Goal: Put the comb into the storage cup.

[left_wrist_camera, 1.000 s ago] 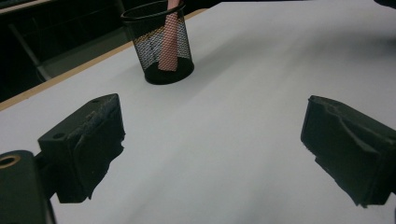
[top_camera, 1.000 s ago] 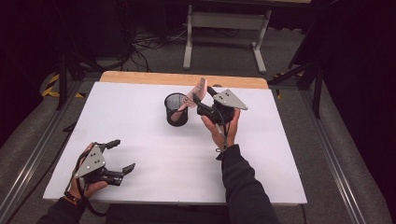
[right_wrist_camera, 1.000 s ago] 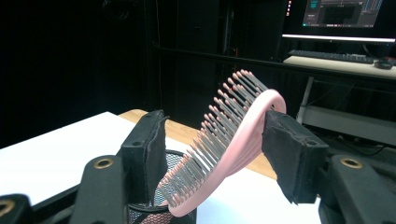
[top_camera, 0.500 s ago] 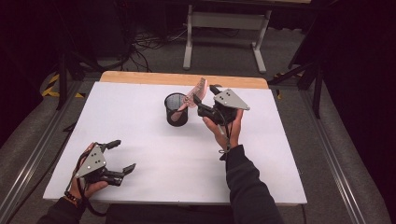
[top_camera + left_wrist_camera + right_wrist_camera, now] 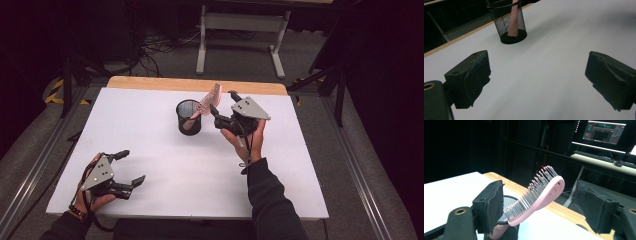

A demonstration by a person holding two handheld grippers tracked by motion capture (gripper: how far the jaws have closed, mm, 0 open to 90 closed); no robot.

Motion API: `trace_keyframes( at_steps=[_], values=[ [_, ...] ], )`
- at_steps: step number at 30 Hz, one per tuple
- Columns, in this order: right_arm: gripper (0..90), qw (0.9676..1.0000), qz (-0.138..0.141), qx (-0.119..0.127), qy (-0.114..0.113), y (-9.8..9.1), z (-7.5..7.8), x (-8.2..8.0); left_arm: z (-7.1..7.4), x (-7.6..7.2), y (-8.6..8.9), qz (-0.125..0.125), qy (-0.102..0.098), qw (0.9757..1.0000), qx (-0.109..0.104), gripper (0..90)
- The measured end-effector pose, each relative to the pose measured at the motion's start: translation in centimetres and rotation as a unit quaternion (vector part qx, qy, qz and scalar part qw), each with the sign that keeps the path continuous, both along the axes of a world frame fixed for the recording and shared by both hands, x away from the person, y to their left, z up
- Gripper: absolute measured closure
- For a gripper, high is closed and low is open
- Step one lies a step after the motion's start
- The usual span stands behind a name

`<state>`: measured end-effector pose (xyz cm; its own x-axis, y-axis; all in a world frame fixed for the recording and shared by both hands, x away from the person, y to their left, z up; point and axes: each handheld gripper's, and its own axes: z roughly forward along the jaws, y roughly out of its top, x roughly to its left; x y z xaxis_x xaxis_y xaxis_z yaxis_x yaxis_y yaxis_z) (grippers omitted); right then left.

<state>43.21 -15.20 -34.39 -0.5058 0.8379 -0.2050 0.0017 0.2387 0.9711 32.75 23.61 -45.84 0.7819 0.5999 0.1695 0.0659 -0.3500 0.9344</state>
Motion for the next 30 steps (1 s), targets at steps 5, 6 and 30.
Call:
trace_keyframes(
  at_steps=[5,6,30],
  values=[
    [21.5,0.9999,-0.005,-0.010,-0.002,-0.1,-0.2,-0.4,0.0,0.0,-0.1,0.000,0.002,1.0000,0.001,7.0],
    [20.7,0.9999,-0.005,-0.013,-0.003,-0.2,-0.2,-0.4,0.0,0.0,-0.1,-0.001,0.002,1.0000,0.001,7.0],
    [11.0,0.9990,0.000,-0.044,0.005,-0.3,-0.9,-1.7,-0.2,0.0,-0.3,-0.002,0.001,1.0000,0.004,6.9]
  ],
)
